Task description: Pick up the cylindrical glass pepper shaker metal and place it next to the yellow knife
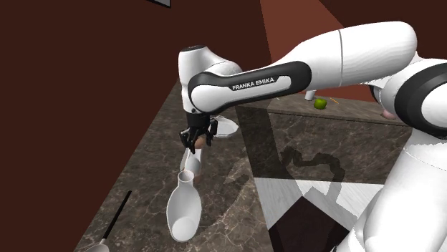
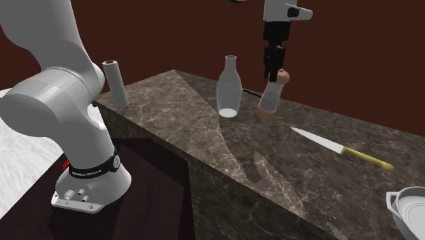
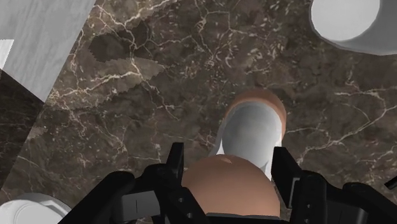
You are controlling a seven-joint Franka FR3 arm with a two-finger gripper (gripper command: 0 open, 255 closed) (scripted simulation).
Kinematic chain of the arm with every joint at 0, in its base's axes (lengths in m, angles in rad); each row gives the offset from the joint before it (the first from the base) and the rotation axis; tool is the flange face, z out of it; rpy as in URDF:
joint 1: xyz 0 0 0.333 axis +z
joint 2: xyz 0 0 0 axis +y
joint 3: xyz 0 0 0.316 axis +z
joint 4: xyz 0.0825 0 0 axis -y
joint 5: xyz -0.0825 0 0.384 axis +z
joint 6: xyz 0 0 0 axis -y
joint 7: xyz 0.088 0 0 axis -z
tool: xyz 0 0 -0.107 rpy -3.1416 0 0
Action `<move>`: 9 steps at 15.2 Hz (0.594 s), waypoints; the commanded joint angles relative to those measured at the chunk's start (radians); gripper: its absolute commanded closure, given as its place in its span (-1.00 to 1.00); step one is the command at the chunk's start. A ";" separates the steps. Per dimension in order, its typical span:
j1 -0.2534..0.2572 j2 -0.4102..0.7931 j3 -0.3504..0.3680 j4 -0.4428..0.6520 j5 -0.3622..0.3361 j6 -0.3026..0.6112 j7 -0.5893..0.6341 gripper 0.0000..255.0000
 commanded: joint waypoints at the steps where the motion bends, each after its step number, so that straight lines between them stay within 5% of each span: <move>1: 0.000 0.010 -0.001 -0.018 -0.006 0.027 0.005 1.00; 9: 0.001 0.039 -0.004 -0.073 -0.023 0.108 0.024 1.00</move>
